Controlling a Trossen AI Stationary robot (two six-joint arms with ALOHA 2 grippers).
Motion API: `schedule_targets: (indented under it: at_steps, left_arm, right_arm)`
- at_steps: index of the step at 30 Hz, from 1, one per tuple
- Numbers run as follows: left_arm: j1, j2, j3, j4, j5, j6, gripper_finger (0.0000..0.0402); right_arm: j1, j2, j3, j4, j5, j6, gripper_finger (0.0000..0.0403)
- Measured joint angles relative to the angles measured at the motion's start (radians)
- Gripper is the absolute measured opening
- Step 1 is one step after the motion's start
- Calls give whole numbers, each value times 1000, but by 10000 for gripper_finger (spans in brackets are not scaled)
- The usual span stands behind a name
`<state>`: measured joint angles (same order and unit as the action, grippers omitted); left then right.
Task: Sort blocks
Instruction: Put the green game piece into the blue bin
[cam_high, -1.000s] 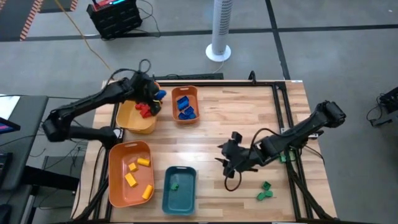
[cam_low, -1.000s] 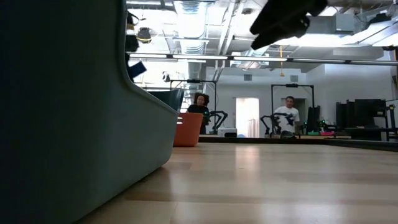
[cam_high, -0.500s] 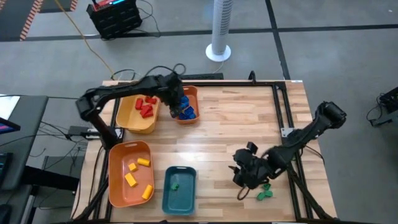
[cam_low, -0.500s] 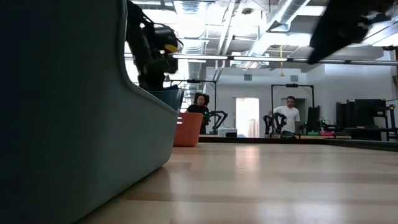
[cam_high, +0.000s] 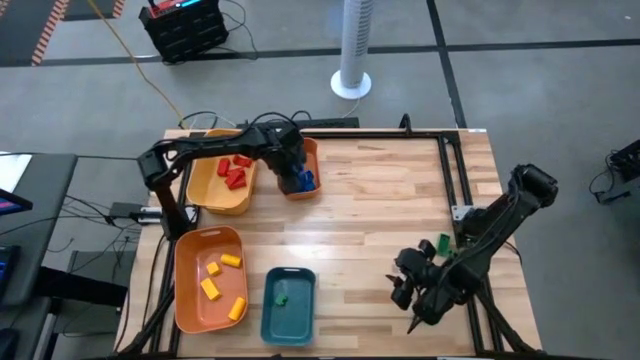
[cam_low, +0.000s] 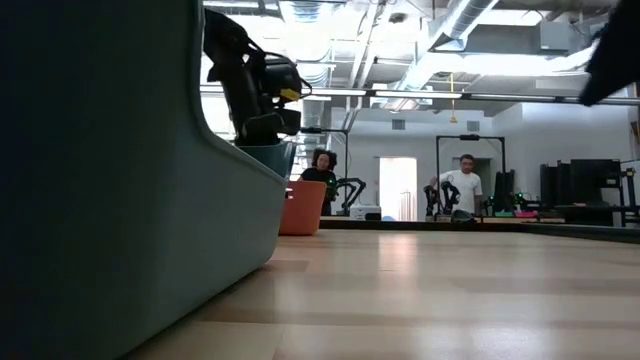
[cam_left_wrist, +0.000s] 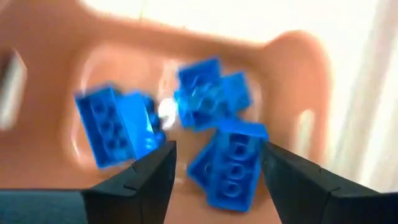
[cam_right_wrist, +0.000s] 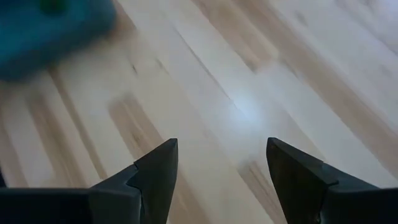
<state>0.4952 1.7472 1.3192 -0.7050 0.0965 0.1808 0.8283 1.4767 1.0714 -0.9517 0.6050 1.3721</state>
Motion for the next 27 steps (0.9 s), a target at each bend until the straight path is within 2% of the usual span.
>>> schedule_targets:
  at_steps: [3,5,8,11,17,24,27]
  left_arm:
    - [-47,-77,10,18,-24,62,228]
    - [-103,-141,10,43,-91,100,229]
    - [-197,-227,10,51,-188,134,230]
    - [-287,-305,6,45,-207,124,230]
    - [-480,-456,-120,133,-241,42,230]
    - [-619,-530,-220,158,-397,-14,231]
    - [-640,-532,-225,155,-428,-27,231]
  right_arm:
    - [-18,-6,0,-50,-189,26,254]
    - [-51,1,1,-72,-357,79,254]
    - [-91,42,1,-75,-544,113,254]
    - [-87,69,0,-74,-651,103,254]
    - [-26,73,30,-36,-687,85,254]
    - [26,176,101,-65,-689,-287,253]
    - [25,239,181,-174,-690,-350,242]
